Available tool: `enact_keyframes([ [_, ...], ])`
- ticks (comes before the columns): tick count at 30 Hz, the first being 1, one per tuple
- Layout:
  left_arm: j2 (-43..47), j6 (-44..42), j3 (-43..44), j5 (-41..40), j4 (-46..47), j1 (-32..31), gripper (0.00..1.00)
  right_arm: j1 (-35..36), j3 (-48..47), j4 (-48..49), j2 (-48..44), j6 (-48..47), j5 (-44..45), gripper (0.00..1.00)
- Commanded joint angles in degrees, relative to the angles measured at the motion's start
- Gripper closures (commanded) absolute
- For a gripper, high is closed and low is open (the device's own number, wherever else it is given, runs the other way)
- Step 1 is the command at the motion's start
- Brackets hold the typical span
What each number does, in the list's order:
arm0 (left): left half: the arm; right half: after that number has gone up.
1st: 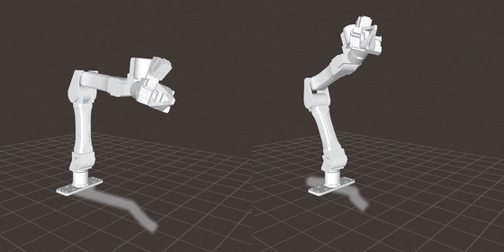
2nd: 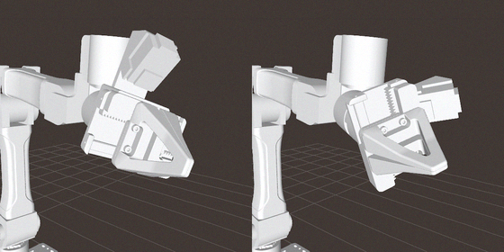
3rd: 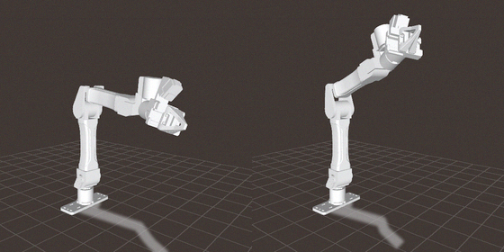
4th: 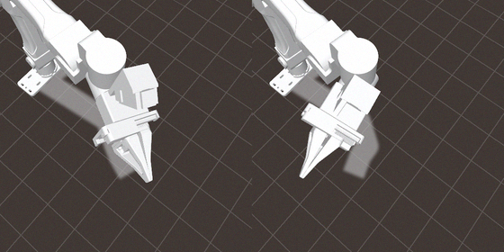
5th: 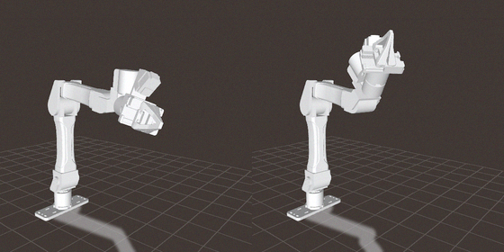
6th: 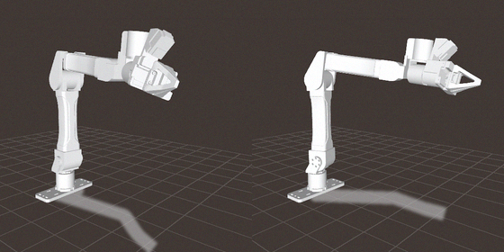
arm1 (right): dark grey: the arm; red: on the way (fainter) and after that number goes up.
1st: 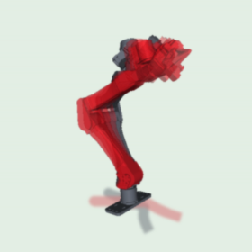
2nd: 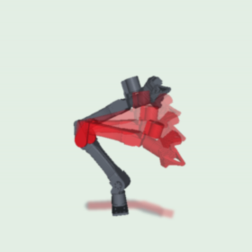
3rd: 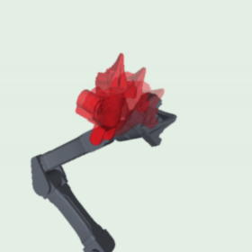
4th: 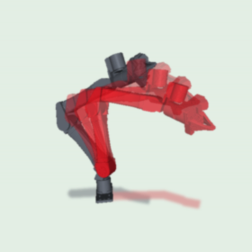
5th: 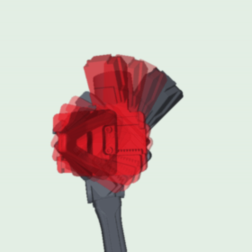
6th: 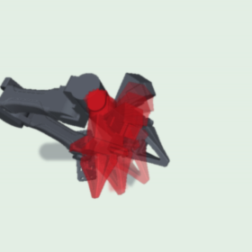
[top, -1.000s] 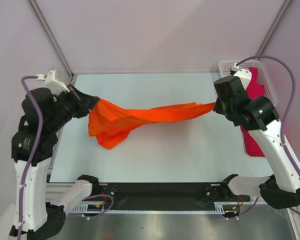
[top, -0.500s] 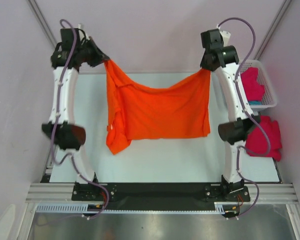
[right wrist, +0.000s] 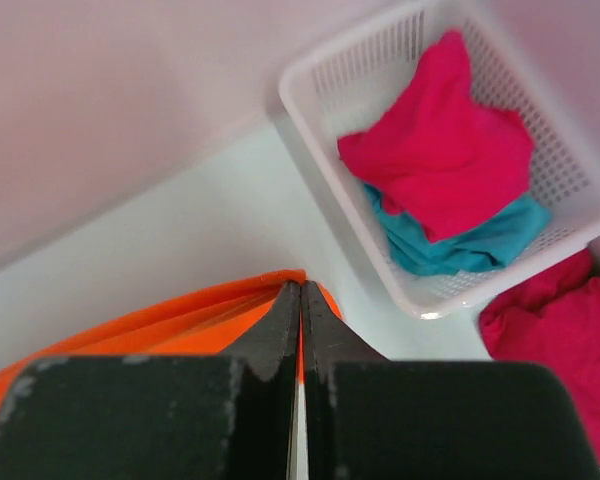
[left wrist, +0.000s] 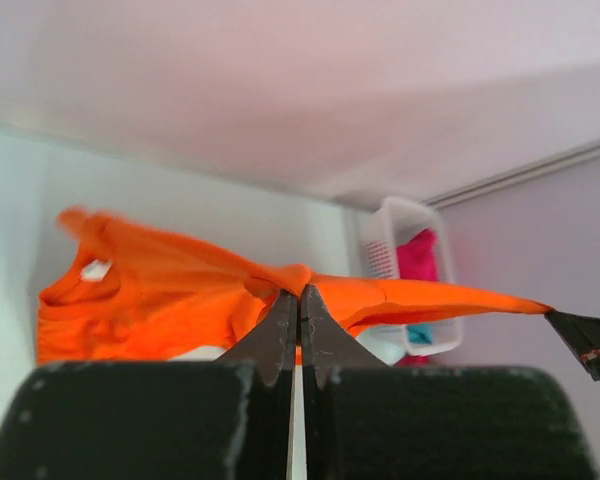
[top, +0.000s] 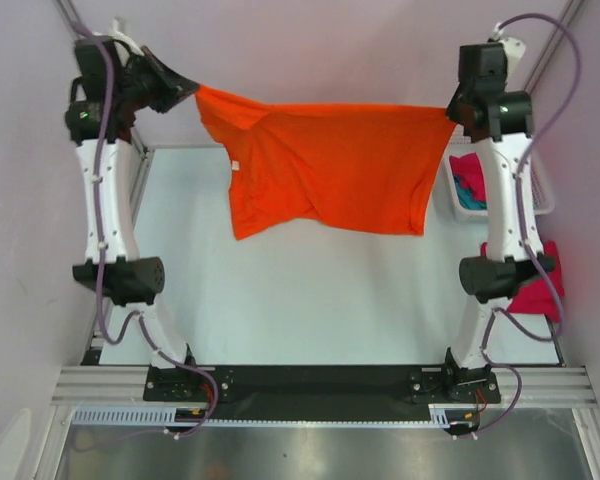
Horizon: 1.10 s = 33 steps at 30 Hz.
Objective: Fold and stack the t-shirts
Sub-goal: Flatten out the tshirt
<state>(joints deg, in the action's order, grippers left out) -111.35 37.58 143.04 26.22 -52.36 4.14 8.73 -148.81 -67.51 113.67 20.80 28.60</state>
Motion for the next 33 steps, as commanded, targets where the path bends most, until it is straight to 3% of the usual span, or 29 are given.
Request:
enact_keyframes([
  [1, 18.32, 1.01, -0.99, 0.76, 5.25, 1.04, 1.0, 1.55, 3.34, 3.0, -15.65, -2.78, 5.32, 1.0],
  [4, 26.93, -0.13, -12.84, 0.77, 5.95, 0.87, 1.0, 1.9, 12.03, 0.98, -20.23, -2.43, 2.53, 1.0],
  [5, 28.8, -0.4, -20.36, 0.68, 6.56, 0.95, 1.0, 1.99, 14.93, 0.54, -21.28, -1.47, 0.08, 1.0],
  [9, 36.19, -1.81, -37.37, 0.85, 8.68, 0.87, 1.0, 4.7, 39.65, 4.73, -31.63, 0.99, -6.26, 1.0],
  [16, 49.9, -2.25, -68.04, 4.63, 13.77, 0.6, 1.0, 10.15, 66.79, 5.81, -44.03, 4.86, -11.28, 1.0],
  [20, 55.53, -1.81, -80.96, 6.03, 15.0, 0.43, 1.0, 13.06, 73.74, 3.97, -49.94, 8.46, -11.99, 1.0],
  [29, 66.96, 0.38, -89.34, 13.05, 9.83, 0.25, 1.0, 18.77, 72.53, -5.78, -53.46, 13.74, -9.18, 1.0],
  [33, 70.56, 3.89, -94.07, 12.02, 9.64, -2.3, 1.0, 19.3, 72.87, -7.99, -54.25, 15.59, -8.48, 1.0],
])
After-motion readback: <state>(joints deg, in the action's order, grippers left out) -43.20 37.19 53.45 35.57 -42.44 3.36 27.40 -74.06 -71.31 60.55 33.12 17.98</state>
